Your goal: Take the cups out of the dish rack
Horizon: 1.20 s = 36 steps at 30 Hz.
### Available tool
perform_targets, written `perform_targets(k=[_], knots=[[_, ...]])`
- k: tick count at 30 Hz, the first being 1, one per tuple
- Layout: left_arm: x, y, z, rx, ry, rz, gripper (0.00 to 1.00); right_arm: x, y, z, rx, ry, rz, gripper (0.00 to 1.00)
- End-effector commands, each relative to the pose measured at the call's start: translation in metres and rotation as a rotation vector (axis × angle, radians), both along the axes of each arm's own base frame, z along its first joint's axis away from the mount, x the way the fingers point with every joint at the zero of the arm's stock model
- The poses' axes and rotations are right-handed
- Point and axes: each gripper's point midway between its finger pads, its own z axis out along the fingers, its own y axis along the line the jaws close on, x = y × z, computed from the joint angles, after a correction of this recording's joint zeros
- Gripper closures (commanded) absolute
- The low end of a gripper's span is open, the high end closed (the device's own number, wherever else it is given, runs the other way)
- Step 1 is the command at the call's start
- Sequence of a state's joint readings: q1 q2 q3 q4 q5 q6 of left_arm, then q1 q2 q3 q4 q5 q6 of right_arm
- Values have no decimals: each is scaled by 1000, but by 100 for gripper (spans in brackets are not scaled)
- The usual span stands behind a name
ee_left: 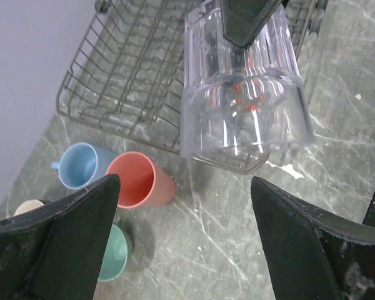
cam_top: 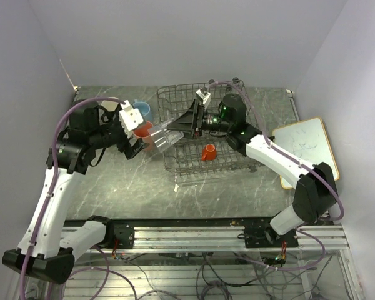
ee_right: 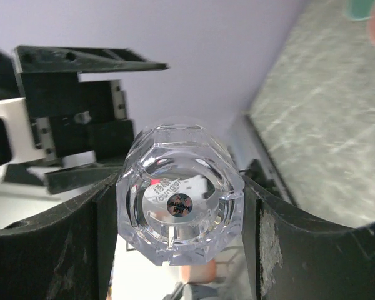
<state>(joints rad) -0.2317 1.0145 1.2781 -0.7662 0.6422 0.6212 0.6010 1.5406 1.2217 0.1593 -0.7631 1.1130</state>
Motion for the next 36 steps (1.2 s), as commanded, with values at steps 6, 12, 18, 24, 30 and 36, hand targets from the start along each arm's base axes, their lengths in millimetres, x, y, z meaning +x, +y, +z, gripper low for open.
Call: perform_targets(k=[6, 12, 18, 24, 30, 36], knots=[[-19, -15, 48, -111, -148, -102, 6, -56, 11, 73, 406, 16, 255, 80], [-29, -20, 74, -176, -154, -119, 18, -65, 10, 82, 450, 30, 275, 81], [-33, -23, 86, -232, -137, -119, 44, -79, 19, 96, 498, 44, 303, 81], [-31, -24, 88, -270, -78, -84, 84, -88, 31, 102, 507, 64, 306, 68], [-10, -5, 56, -194, 7, 83, 93, -63, 30, 73, 397, 86, 205, 18], [10, 32, -12, 41, 190, 281, 93, 5, -15, -13, 0, 102, -169, 0]])
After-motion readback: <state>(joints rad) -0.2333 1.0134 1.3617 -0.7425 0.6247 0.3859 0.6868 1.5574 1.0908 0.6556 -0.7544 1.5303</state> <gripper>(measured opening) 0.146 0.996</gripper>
